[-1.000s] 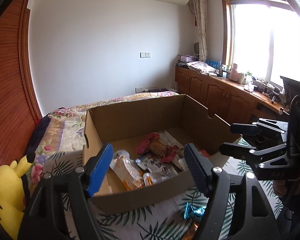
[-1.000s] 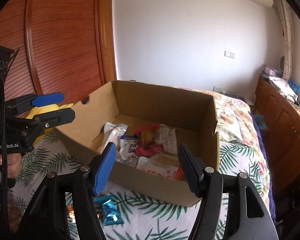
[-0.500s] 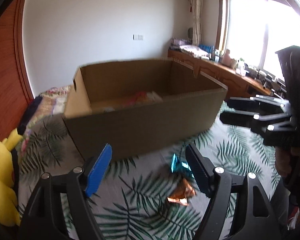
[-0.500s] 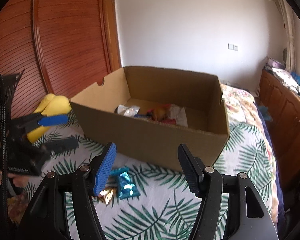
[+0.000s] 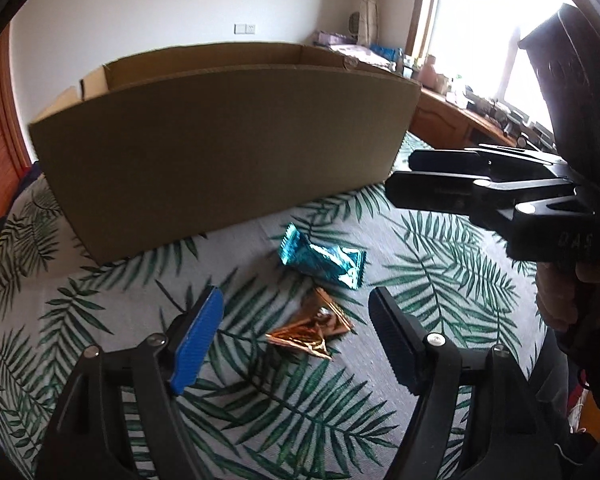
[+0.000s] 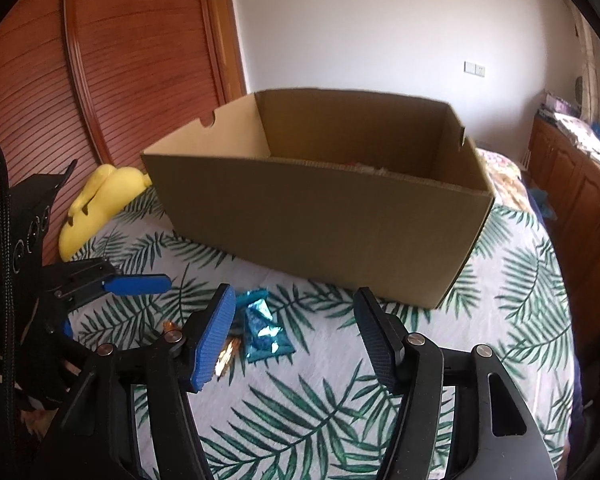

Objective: Organize snacks
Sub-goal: 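Move both grippers down to the foil candies on the bedspread, then grasp the gold foil candy with the left gripper while the right gripper grasps the teal candy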

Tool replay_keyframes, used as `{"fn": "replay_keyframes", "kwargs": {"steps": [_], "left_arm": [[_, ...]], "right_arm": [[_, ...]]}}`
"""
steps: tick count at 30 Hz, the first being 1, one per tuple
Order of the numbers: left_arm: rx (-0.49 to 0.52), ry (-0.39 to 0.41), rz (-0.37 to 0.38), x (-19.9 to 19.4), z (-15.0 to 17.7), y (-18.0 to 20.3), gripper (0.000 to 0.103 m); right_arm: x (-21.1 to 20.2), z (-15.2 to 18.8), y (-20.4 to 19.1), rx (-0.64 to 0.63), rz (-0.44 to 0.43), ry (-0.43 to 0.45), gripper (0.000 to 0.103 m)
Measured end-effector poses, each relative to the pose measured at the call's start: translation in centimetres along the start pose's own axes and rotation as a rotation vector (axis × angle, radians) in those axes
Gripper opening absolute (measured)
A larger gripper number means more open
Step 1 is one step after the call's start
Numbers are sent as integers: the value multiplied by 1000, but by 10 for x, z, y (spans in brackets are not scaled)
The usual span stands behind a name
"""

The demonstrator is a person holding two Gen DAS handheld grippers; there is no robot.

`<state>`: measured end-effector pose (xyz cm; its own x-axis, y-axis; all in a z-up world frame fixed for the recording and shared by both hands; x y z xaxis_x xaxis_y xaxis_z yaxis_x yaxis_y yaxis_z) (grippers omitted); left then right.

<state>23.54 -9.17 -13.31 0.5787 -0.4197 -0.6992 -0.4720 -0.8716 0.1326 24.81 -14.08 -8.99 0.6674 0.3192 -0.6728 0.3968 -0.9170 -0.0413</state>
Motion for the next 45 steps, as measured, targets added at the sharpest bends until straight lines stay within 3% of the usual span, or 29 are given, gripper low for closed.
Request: {"fn": "replay_keyframes", "kwargs": {"steps": [9,15,22,29,40,45], "left_arm": [[13,-59,21,16,4,7,71],[34,-84,30,18,7,11,53],[41,-80,30,12,10,13,24],[-21,-57,-8,-4,14,-12,24],[-76,-5,-56,-27,8,-40,24],[-86,3,-58,-34,11,-50,24]], "right_arm": [[12,12,4,20,-5,-31,63],[16,18,4,26,-12,-51,63],[28,24,-5,17,-36,-83,63],[45,24,-17,17,-101,-119,58],[65,27,-27,-44,-74,-159,49],[70,31,-23,-64,-27,-180,34]]}}
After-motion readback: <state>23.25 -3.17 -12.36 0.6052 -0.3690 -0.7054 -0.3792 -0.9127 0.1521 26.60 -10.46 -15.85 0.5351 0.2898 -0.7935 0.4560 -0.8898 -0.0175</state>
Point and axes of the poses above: each gripper's, at about its wrist camera, not at the fingertips, and x roughly the way its jaws point, y to its right, z to its underside, the point moved 7 cm from there along x, roughly the way its jaws point
